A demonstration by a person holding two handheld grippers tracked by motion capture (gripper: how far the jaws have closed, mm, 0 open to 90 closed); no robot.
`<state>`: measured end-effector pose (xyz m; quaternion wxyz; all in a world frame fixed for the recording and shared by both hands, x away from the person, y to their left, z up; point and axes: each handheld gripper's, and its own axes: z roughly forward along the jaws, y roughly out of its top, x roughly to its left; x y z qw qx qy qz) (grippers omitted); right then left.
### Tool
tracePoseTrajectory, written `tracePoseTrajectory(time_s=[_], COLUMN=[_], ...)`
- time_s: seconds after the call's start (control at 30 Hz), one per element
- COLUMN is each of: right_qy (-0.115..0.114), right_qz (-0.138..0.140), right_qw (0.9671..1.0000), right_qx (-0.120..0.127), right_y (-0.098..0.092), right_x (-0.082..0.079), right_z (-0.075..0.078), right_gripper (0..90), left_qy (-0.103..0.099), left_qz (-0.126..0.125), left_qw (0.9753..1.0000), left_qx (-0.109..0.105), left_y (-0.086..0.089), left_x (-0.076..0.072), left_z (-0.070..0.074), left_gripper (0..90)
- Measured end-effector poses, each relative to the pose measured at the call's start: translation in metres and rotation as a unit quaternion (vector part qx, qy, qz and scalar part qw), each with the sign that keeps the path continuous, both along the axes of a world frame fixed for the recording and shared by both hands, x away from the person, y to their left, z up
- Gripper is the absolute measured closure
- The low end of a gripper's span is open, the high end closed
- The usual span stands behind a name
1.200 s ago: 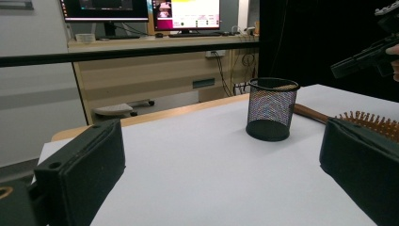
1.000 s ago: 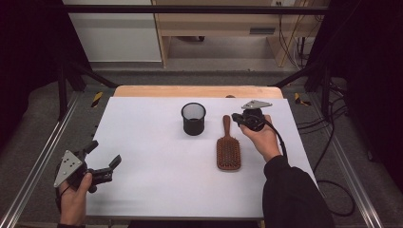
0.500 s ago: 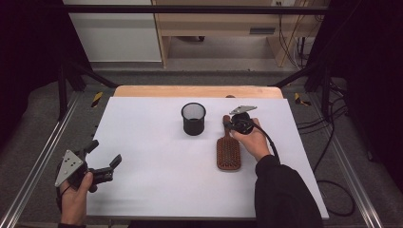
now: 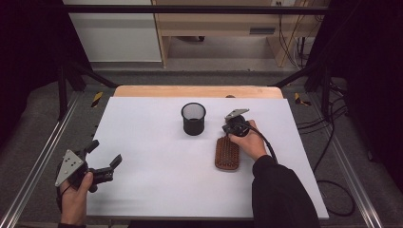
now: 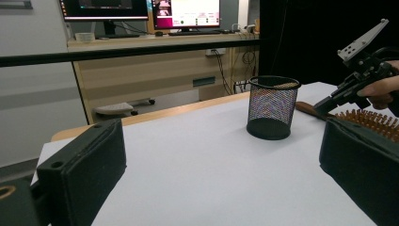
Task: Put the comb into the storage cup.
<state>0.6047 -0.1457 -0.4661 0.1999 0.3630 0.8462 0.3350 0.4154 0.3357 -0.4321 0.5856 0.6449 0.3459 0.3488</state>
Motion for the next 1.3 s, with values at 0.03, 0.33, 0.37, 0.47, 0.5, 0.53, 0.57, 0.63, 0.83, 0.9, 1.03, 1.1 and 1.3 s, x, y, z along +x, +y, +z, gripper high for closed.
tracePoseTrajectory(time_s=[0.03, 0.33, 0.37, 0.47, 0.5, 0.53, 0.57, 0.63, 0.83, 0.9, 1.03, 1.1, 1.3], right_qy=[0.002, 0.016, 0.019, 0.021, 0.022, 0.022, 0.024, 0.025, 0.029, 0.033, 0.040, 0.040, 0.048], right_qz=[-0.003, -0.019, -0.022, -0.026, -0.025, -0.027, -0.029, -0.032, -0.040, -0.043, -0.049, -0.050, -0.046], right_qw=[1.0000, 0.9992, 0.9991, 0.9991, 0.9991, 0.9990, 0.9989, 0.9988, 0.9984, 0.9981, 0.9976, 0.9977, 0.9975], right_qx=[-0.009, -0.032, -0.031, -0.028, -0.027, -0.028, -0.027, -0.028, -0.026, -0.028, -0.027, -0.024, -0.026], right_y=[0.000, -0.015, -0.019, -0.024, -0.026, -0.028, -0.029, -0.033, -0.043, -0.046, -0.052, -0.054, -0.055], right_x=[0.000, -0.003, -0.007, -0.011, -0.012, -0.013, -0.014, -0.015, -0.023, -0.026, -0.033, -0.037, -0.051], right_z=[-0.001, 0.000, 0.000, 0.000, 0.000, 0.000, 0.000, 0.001, 0.005, 0.005, 0.005, 0.006, 0.010], right_gripper=[90.0, 90.0, 90.0, 90.0, 90.0, 90.0, 90.0, 90.0, 90.0, 90.0, 90.0, 90.0, 90.0], left_qy=[0.000, -0.001, -0.001, -0.001, -0.002, -0.002, -0.001, -0.001, 0.001, 0.001, 0.000, 0.000, 0.003], left_qz=[0.001, 0.001, 0.001, 0.001, 0.001, 0.001, 0.002, 0.002, 0.002, 0.002, 0.002, 0.003, 0.002], left_qw=[1.0000, 1.0000, 1.0000, 1.0000, 1.0000, 1.0000, 1.0000, 1.0000, 1.0000, 1.0000, 1.0000, 1.0000, 1.0000], left_qx=[0.000, -0.002, -0.001, 0.000, 0.000, 0.000, 0.000, -0.001, 0.000, 0.000, 0.002, -0.001, 0.004], left_y=[0.000, 0.001, 0.001, 0.000, 0.000, 0.000, 0.000, 0.001, 0.001, 0.000, 0.000, 0.001, 0.000], left_x=[0.000, 0.000, 0.000, -0.001, -0.001, -0.001, -0.001, -0.001, -0.001, -0.001, -0.001, -0.001, -0.001], left_z=[0.000, 0.000, 0.000, 0.001, 0.001, 0.001, 0.001, 0.001, 0.000, 0.000, 0.001, 0.001, 0.000], left_gripper=[1.2, 1.2, 1.2, 1.2, 1.2, 1.2, 1.2, 1.2, 1.3, 1.2, 1.2, 1.2, 1.2])
